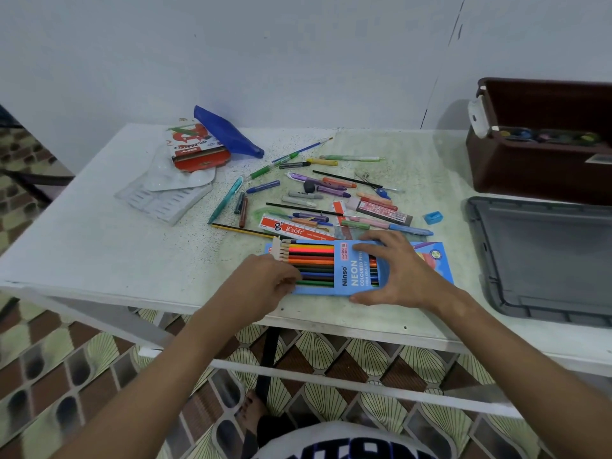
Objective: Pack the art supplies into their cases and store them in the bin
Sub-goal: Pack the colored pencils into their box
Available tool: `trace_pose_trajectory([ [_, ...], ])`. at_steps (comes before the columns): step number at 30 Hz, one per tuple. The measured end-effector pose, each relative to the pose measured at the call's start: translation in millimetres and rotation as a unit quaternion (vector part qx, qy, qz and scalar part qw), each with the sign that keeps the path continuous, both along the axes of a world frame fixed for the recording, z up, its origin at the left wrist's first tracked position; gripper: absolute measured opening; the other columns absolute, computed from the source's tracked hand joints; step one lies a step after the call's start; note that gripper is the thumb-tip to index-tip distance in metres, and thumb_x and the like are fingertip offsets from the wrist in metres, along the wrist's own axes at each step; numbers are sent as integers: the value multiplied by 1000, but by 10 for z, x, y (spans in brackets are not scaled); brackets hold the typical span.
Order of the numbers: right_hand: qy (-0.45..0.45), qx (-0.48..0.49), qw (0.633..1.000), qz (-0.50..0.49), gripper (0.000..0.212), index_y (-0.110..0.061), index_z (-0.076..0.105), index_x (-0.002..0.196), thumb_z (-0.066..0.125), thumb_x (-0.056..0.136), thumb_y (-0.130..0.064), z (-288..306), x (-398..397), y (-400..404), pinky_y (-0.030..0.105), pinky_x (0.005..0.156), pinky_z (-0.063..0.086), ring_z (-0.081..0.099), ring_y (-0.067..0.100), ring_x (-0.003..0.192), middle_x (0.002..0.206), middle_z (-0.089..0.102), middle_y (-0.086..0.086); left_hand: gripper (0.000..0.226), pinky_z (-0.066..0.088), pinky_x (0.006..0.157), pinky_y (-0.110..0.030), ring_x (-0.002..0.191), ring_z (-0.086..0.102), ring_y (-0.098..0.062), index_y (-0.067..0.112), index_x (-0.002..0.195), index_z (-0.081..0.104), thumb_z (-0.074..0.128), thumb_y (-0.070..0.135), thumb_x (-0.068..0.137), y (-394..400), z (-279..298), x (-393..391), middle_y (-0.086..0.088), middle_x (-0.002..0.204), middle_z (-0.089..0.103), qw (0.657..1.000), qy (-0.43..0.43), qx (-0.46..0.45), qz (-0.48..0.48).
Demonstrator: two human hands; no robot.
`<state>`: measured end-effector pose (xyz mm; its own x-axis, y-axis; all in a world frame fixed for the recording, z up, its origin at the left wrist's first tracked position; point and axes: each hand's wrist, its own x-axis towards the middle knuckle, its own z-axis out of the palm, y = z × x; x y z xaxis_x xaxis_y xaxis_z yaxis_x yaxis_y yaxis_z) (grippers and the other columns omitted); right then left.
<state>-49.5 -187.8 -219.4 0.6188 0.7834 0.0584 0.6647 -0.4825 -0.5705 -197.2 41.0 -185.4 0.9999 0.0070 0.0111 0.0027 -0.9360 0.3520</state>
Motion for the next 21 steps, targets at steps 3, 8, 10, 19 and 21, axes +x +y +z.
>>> trace_pose_trajectory([
  [3, -5, 8, 1000, -1, 89, -25, 51, 135, 83, 58, -56, 15, -2, -8, 23, 105, 13, 19, -4, 120, 140, 38, -9, 23, 41, 73, -16, 78, 47, -3, 23, 109, 67, 69, 27, 87, 74, -18, -73, 6, 96, 62, 986, -100, -70, 110],
  [8, -1, 22, 1000, -5, 92, -25, 53, 133, 81, 53, -62, -5, -10, 9, 25, 105, 17, 25, -1, 121, 137, 40, -10, 19, 44, 58, -19, 67, 60, -8, 24, 93, 65, 49, 33, 99, 68, -34, -71, 9, 79, 66, 925, -28, -276, 261],
  [10, -2, 37, 999, -7, 91, -25, 55, 130, 79, 51, -63, 6, -21, 21, 26, 105, 20, 28, 1, 120, 133, 42, -11, 19, 49, 60, -25, 65, 60, -10, 22, 96, 72, 54, 27, 97, 66, -71, -64, 4, 78, 67, 909, -5, -323, 263],
  [19, -18, 119, 992, -39, 83, -23, 63, 117, 75, 48, -67, 60, -53, 38, 18, 103, 22, 37, 5, 120, 129, 47, -8, 54, 57, 68, -35, 86, 68, -17, 12, 124, 54, 75, 34, 80, 107, -40, 24, -3, 102, 67, 810, 9, -459, 364],
  [21, -11, 120, 992, -34, 84, -23, 62, 119, 76, 48, -66, 75, -66, 62, 20, 104, 22, 36, 4, 122, 129, 46, -11, 35, 58, 61, -30, 78, 70, -15, 7, 114, 64, 72, 22, 83, 114, -5, 46, -7, 95, 72, 766, 38, -551, 330],
])
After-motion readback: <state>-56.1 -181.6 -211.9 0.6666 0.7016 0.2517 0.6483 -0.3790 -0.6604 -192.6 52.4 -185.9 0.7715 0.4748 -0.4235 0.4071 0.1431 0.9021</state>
